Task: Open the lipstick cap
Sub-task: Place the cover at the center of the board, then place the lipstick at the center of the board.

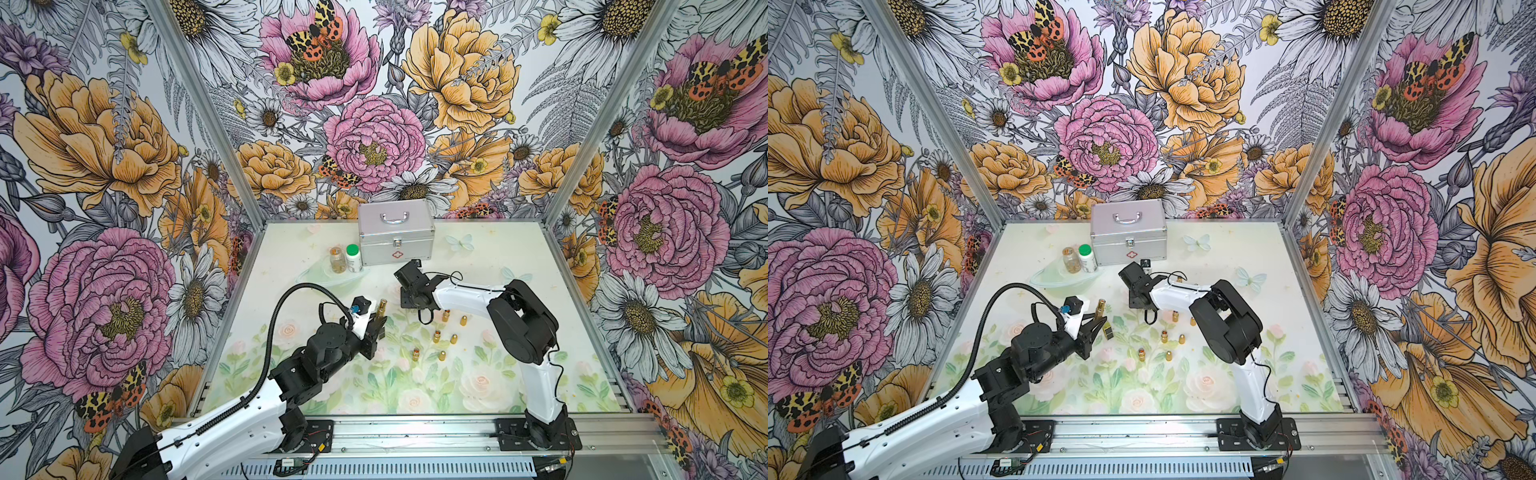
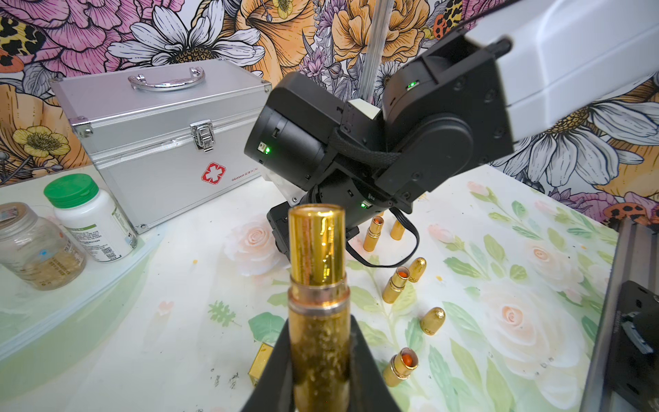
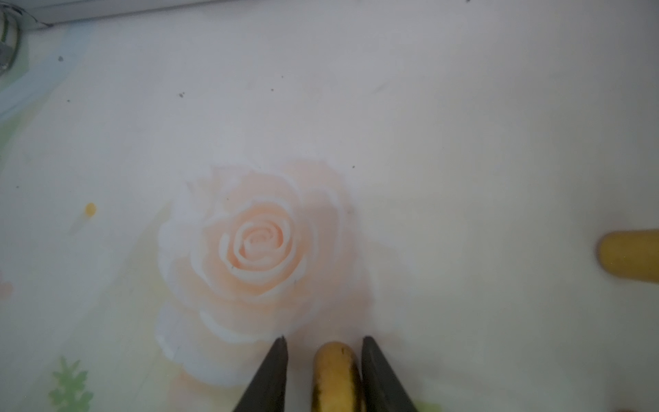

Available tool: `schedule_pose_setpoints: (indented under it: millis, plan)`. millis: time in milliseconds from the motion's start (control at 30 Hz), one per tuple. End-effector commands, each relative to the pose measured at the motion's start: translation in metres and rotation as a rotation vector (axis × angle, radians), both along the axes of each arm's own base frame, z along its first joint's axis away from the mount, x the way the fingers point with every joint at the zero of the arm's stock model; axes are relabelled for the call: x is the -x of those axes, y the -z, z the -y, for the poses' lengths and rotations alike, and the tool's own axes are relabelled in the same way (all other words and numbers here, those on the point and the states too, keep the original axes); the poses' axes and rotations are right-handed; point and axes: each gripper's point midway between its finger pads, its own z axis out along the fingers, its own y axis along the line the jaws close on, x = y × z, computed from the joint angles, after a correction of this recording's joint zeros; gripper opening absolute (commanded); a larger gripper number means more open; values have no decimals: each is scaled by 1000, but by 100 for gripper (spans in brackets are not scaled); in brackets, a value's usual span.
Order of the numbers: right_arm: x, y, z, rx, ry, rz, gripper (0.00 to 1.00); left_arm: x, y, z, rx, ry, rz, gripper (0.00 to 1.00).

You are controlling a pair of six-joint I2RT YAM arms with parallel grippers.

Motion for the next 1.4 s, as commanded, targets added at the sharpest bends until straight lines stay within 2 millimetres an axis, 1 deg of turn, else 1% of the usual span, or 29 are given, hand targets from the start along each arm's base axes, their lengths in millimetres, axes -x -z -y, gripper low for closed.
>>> schedule_pose_setpoints:
  millis: [0,67,167,300,433,633,800,933,1067,1200,1367]
  plan:
    - [-9,-45,-11,-66,-1,87,41,-4,-3,-5,29,-34,9,0]
    - [-7,-59,-11,-90,-6,100,44,-4,-5,-4,32,-31,10,0]
    - [0,-81,-7,-132,-14,113,46,-4,-6,-4,32,-27,10,0]
    - [14,-112,3,-166,-34,134,50,-4,-8,-2,34,-19,8,0]
    - [32,-141,9,-214,-94,130,51,-4,-9,1,30,-8,7,0]
    - [68,-178,9,-318,-237,94,52,-6,-12,8,18,14,8,0]
    - [109,-204,2,-443,-391,38,53,-7,-13,18,1,53,0,0]
    - [134,-219,-5,-544,-467,-4,54,-8,-13,31,-13,99,-17,0]
    - [154,-217,-13,-560,-540,-26,55,-9,-15,43,-17,138,-12,0]
    - [159,-217,-20,-577,-544,-42,55,-7,-18,52,-19,168,-1,0]
    - [161,-220,-36,-612,-560,-53,54,-7,-19,56,-22,184,2,0]
